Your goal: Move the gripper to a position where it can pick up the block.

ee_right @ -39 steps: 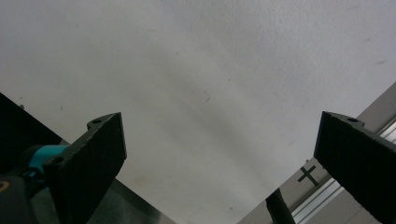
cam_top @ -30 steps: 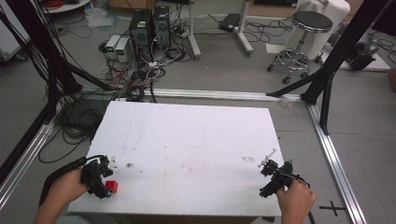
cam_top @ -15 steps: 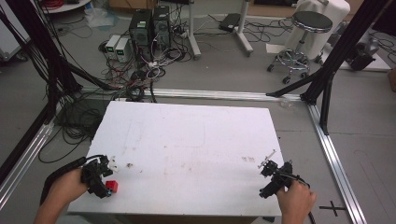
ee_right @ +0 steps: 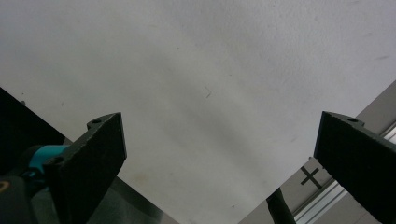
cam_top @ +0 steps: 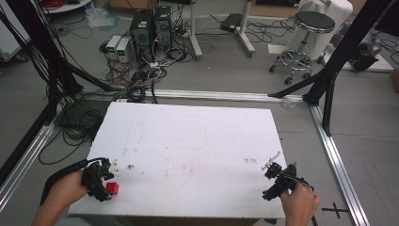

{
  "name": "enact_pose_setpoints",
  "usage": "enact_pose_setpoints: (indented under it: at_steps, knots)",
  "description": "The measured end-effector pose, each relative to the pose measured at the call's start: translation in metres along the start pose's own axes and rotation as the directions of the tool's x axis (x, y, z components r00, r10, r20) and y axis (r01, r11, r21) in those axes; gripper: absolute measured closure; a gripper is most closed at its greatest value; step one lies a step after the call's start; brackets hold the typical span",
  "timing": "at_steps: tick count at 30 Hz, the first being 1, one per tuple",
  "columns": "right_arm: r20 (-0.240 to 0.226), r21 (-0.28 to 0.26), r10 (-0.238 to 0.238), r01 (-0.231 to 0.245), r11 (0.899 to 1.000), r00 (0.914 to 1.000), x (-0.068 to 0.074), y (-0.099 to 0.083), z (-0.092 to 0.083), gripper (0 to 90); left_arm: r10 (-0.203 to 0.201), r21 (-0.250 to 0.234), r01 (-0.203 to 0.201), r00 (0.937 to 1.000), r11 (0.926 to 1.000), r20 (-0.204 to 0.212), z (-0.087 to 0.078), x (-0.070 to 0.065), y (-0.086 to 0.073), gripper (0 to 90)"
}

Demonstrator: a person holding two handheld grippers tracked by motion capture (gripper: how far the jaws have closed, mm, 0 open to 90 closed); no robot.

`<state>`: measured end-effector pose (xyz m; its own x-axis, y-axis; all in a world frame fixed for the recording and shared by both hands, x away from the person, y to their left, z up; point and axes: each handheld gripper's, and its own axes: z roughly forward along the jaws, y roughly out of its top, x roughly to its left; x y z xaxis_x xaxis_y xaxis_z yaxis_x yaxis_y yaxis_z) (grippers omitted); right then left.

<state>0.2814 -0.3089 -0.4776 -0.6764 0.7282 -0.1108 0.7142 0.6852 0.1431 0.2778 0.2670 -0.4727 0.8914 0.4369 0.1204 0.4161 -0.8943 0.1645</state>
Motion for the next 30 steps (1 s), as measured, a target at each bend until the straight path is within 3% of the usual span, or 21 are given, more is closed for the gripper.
enact_pose_setpoints:
  at_steps: [7,8,11,13,14,15,16,17,18,21,23,24,25,30]
  knots:
    - [0.000,0.008,-0.011,0.011,1.000,0.9999,0.002,0.002,0.001,1.5,0.047,0.000,-0.047,0.9989,0.9989,0.001,-0.007,0.008,-0.002,21.9]
    - [0.000,0.005,-0.012,0.012,1.000,0.9999,0.003,0.002,0.000,1.5,0.071,0.007,-0.071,0.9974,0.9974,-0.004,-0.009,0.011,-0.002,21.9]
    - [0.001,0.002,-0.004,0.004,1.000,1.0000,0.003,0.000,-0.001,1.5,0.092,0.016,-0.091,0.9958,0.9957,-0.007,-0.009,0.014,-0.002,21.9]
    - [-0.001,0.002,-0.007,0.007,1.000,1.0000,0.002,0.000,-0.001,1.5,0.135,0.029,-0.135,0.9908,0.9905,-0.006,-0.009,0.018,-0.003,21.9]
    - [-0.002,0.002,-0.002,0.002,1.000,1.0000,0.002,0.000,0.000,1.5,0.135,0.029,-0.135,0.9908,0.9905,-0.006,-0.009,0.018,-0.003,21.9]
    - [-0.003,0.002,-0.001,0.001,1.000,1.0000,0.003,0.000,0.000,1.5,0.151,0.029,-0.151,0.9885,0.9881,-0.007,-0.008,0.018,-0.003,21.9]
    - [-0.004,0.003,-0.004,0.004,1.000,1.0000,0.003,0.000,0.000,1.5,0.189,0.041,-0.190,0.9819,0.9810,0.007,-0.009,0.020,-0.003,21.9]
    - [-0.002,0.004,-0.008,0.008,1.000,1.0000,0.003,0.001,0.000,1.5,0.189,0.041,-0.190,0.9819,0.9810,0.007,-0.009,0.020,-0.003,21.9]
    - [-0.003,0.006,-0.012,0.012,1.000,0.9999,0.003,0.001,0.000,1.5,0.224,0.043,-0.224,0.9746,0.9737,0.012,-0.009,0.021,-0.003,21.9]
    - [-0.001,0.004,-0.010,0.010,1.000,0.9999,0.003,0.001,0.000,1.5,0.244,0.050,-0.245,0.9695,0.9682,0.021,-0.009,0.023,-0.002,22.0]
    - [-0.002,0.009,-0.011,0.011,1.000,0.9999,0.003,0.001,0.000,1.5,0.278,0.056,-0.279,0.9601,0.9586,0.027,-0.007,0.023,-0.002,21.9]
    - [-0.002,0.009,-0.011,0.011,1.000,0.9999,0.003,0.001,0.000,1.5,0.278,0.056,-0.279,0.9601,0.9586,0.027,-0.007,0.023,-0.002,21.9]
    - [-0.005,0.008,-0.014,0.014,1.000,0.9999,0.002,0.001,0.001,1.5,0.302,0.063,-0.304,0.9525,0.9505,0.035,-0.007,0.022,0.000,21.9]
    - [-0.003,0.007,-0.012,0.012,1.000,0.9999,0.003,0.001,0.001,1.5,0.326,0.055,-0.329,0.9438,0.9428,0.054,-0.004,0.021,0.002,22.0]
